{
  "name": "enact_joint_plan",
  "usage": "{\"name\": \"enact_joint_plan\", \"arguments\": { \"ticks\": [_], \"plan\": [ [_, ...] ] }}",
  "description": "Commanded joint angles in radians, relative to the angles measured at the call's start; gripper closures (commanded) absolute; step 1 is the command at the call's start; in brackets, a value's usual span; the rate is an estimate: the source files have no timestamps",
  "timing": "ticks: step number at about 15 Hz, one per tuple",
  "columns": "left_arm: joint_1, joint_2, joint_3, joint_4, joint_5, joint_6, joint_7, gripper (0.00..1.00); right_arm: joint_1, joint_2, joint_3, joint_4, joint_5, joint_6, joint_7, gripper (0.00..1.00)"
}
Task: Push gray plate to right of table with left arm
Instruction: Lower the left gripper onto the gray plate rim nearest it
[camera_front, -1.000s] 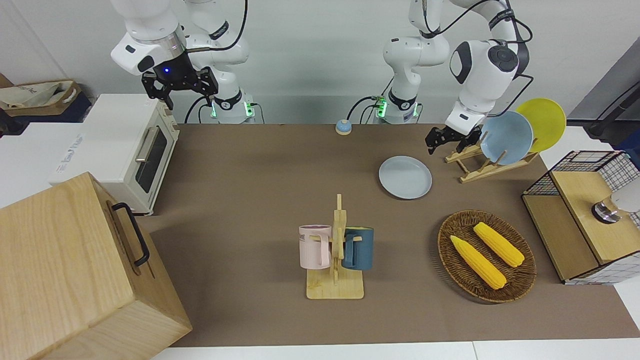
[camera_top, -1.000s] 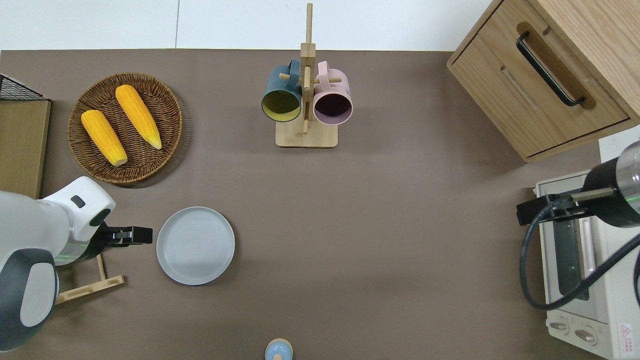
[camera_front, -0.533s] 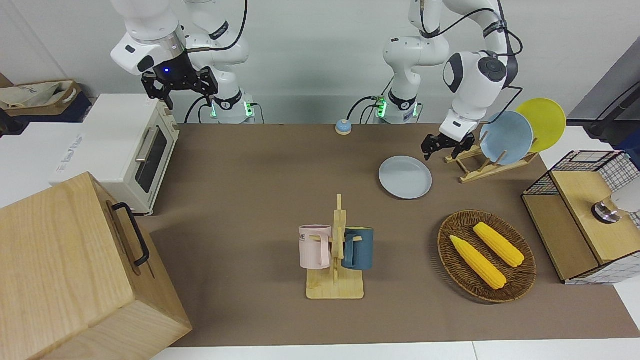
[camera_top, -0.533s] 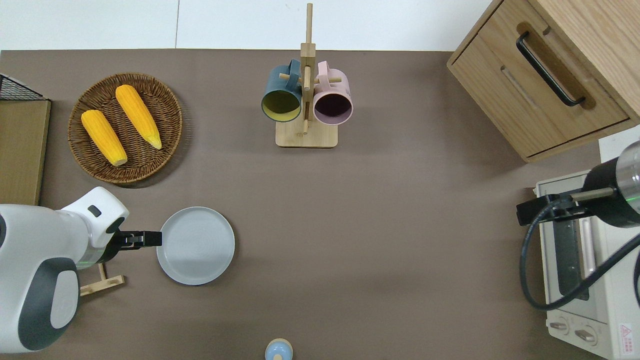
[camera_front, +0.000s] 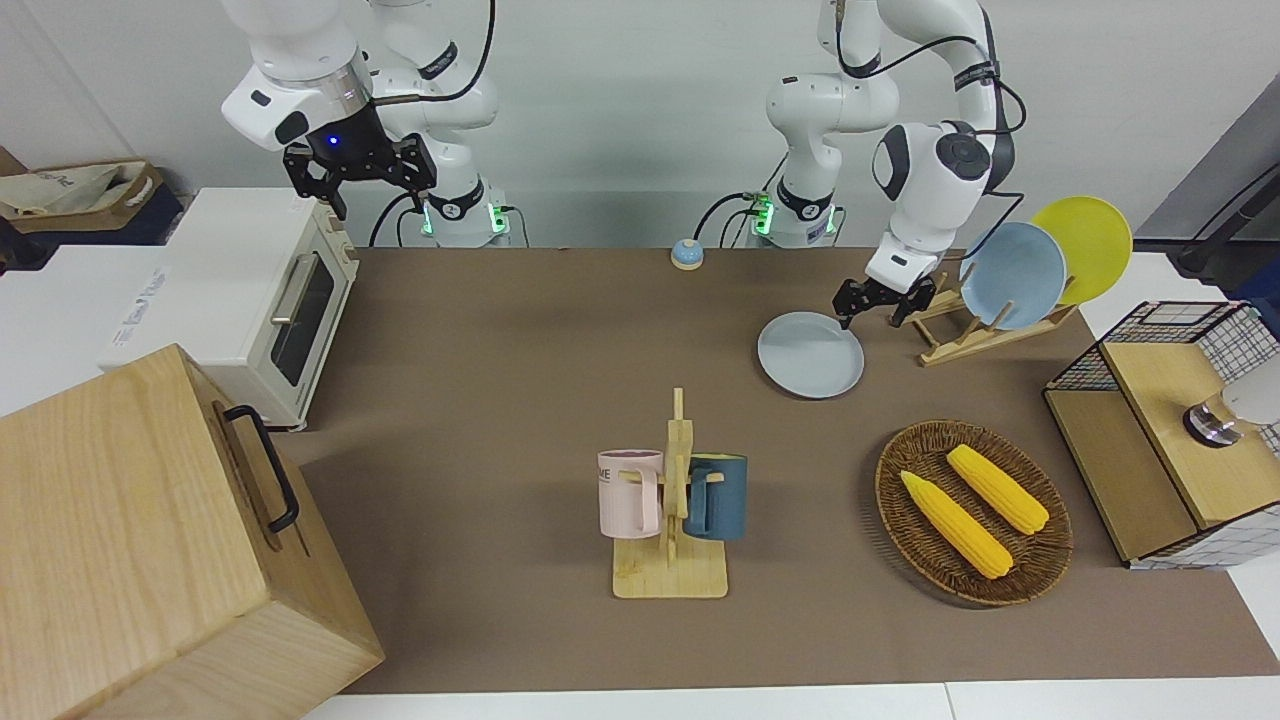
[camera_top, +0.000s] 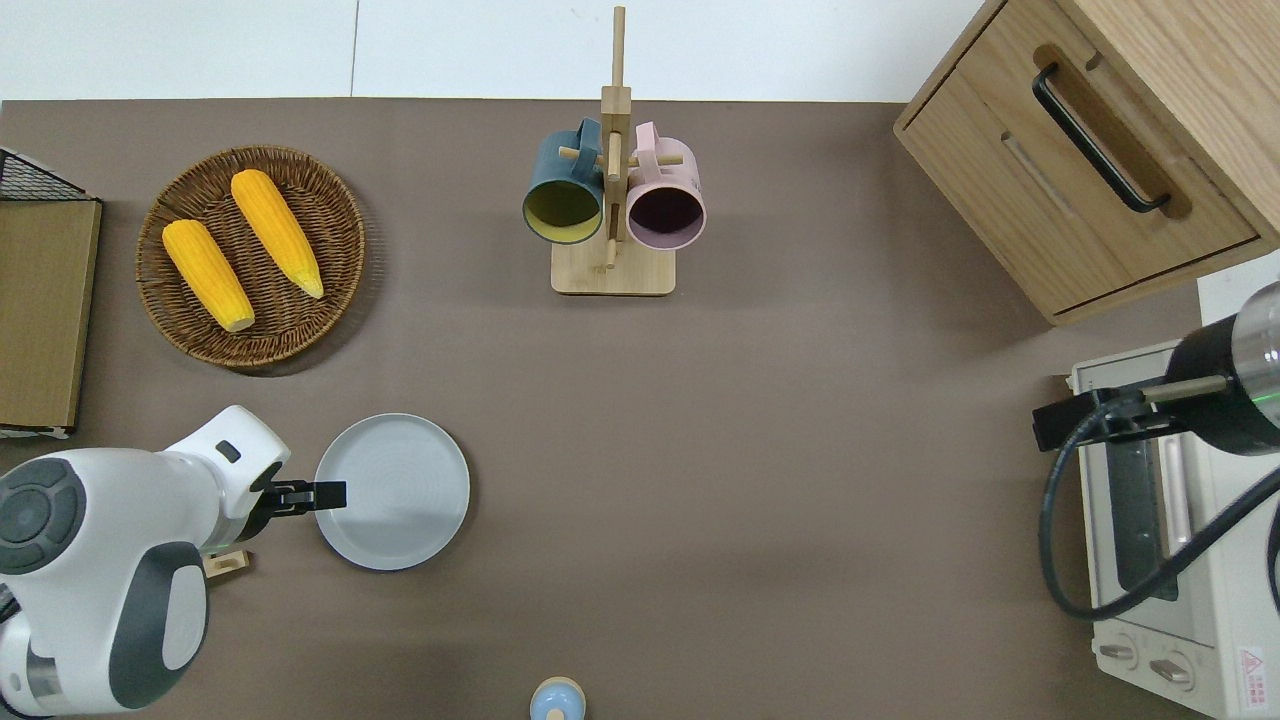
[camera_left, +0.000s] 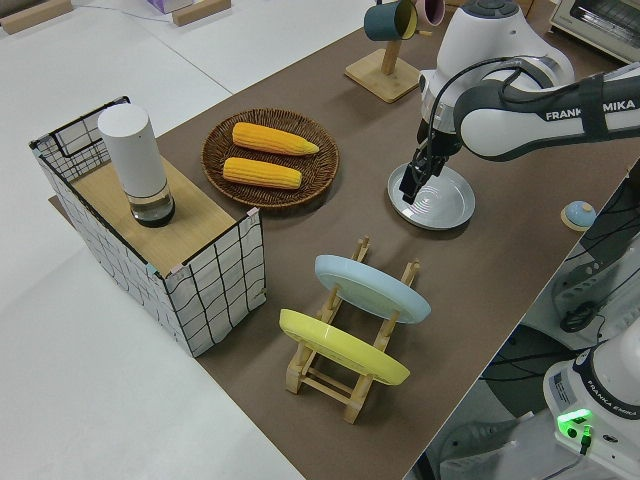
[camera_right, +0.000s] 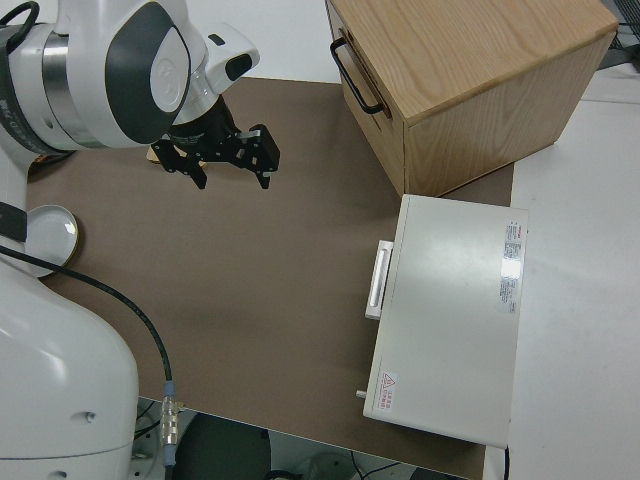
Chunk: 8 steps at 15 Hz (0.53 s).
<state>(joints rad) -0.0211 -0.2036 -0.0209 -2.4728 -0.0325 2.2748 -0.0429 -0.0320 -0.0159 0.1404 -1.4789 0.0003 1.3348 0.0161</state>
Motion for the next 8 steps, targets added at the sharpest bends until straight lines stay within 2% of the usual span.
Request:
{"name": "enact_joint_plan", "arguments": {
  "ticks": [1,8],
  "plan": [
    [-0.013,0.030,0.004,-0.075,0.014,0.120,-0.008,0.01,-0.019,-0.002,0.016,0.009,0.004,-0.016,0.013,0.017],
    [-0.023,0.079,0.004,-0.106,0.014,0.190,-0.008,0.01,-0.019,-0.002,0.016,0.009,0.004,-0.016,0.013,0.017]
  ]
}}
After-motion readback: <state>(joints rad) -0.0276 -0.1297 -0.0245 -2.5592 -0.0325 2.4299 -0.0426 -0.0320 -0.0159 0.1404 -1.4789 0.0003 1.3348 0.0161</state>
